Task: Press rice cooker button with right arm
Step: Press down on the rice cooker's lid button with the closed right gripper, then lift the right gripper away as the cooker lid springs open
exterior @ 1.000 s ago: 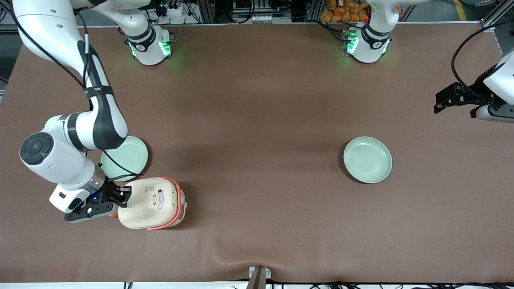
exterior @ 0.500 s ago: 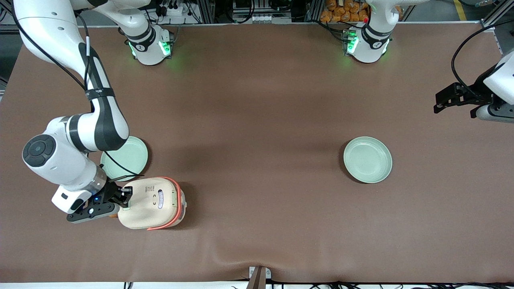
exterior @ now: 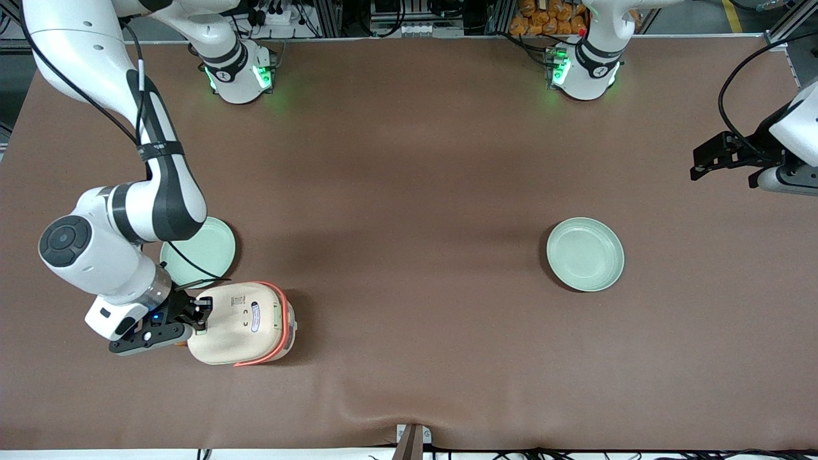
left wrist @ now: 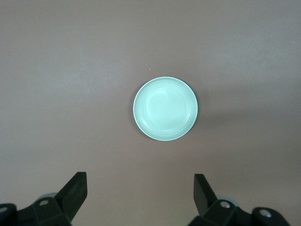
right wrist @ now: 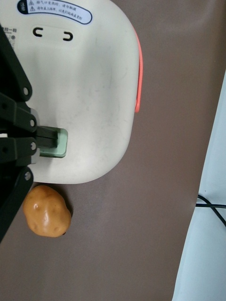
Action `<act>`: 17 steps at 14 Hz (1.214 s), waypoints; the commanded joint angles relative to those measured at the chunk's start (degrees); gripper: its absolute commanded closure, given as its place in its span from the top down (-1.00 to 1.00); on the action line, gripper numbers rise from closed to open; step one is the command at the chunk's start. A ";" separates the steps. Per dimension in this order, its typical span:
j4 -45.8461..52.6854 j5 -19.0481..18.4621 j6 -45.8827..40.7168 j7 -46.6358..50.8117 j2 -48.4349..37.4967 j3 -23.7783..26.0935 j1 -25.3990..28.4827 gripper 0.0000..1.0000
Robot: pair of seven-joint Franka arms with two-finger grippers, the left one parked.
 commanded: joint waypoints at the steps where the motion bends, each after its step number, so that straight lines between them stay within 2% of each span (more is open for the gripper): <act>1: 0.39 0.17 -0.85 -0.66 0.28 0.27 -0.65 -1.00; 3: 1.44 0.17 -4.88 -0.57 -0.86 0.27 -0.65 -0.97; 5: 2.06 0.34 -9.01 -0.40 -3.41 0.36 -0.56 -0.82; 6: 2.06 0.52 -11.46 -0.40 -5.07 0.45 -0.56 -0.63; 7: 2.15 0.61 -14.10 -0.40 -6.57 0.54 -0.56 -0.39; 9: 2.06 0.69 -17.71 -0.40 -9.21 0.63 -0.56 0.41; 10: 2.06 0.78 -18.95 -0.40 -10.44 0.63 -0.65 0.74; 11: 2.06 0.78 -20.26 -0.48 -11.58 0.71 -0.65 0.96; 17: 2.15 3.77 -32.82 -0.40 -18.00 0.71 -1.97 1.00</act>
